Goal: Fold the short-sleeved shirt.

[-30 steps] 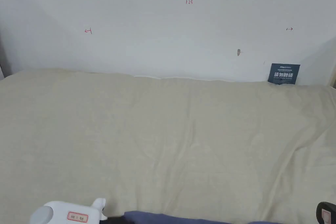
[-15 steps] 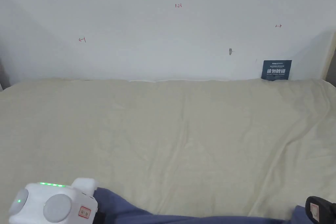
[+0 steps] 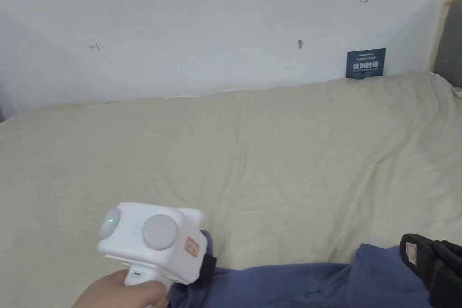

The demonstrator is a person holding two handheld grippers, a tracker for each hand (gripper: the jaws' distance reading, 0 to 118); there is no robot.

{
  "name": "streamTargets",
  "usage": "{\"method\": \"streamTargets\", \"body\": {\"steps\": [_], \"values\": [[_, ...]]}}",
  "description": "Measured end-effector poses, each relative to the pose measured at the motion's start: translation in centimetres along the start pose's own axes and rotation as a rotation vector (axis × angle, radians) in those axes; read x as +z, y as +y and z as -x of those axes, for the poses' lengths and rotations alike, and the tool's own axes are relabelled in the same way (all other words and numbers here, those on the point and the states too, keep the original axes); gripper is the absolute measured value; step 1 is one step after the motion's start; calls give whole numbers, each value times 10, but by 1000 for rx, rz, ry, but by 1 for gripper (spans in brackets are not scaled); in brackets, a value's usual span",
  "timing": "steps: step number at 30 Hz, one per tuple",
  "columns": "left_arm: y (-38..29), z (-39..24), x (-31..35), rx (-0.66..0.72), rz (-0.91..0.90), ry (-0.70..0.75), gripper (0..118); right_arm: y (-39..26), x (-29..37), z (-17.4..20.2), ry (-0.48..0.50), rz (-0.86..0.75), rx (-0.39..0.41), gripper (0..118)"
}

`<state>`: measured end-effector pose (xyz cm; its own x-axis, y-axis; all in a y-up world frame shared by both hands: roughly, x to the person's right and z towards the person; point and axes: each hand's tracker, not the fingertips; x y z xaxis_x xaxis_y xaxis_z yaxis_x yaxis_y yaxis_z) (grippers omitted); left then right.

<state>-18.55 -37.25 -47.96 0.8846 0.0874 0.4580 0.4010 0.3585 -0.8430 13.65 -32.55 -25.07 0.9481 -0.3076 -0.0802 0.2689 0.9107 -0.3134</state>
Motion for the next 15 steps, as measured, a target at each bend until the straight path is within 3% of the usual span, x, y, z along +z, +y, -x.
{"method": "streamTargets", "body": {"steps": [2,4,5,7,8,11,13,15], "values": [[12,-22,-20,-28,26,-27,8,2,6,-9,-10,-5,-2,0],[20,-31,-35,33,62,-100,18,2,10,-14,-28,-10,-3,0],[24,-34,-42,69,87,-155,29,2,12,-17,-36,-11,-7,0],[29,-36,-48,155,110,-290,79,2,15,-23,-51,-9,-22,0],[29,-35,-49,184,101,-384,94,1,16,-26,-59,-7,-32,0],[28,-29,-36,265,60,-558,98,-1,16,-33,-75,1,-63,0],[25,-19,-22,286,30,-535,98,-2,14,-35,-76,6,-77,0],[19,-12,-6,266,-32,-426,98,-3,12,-35,-75,11,-85,0]]}}
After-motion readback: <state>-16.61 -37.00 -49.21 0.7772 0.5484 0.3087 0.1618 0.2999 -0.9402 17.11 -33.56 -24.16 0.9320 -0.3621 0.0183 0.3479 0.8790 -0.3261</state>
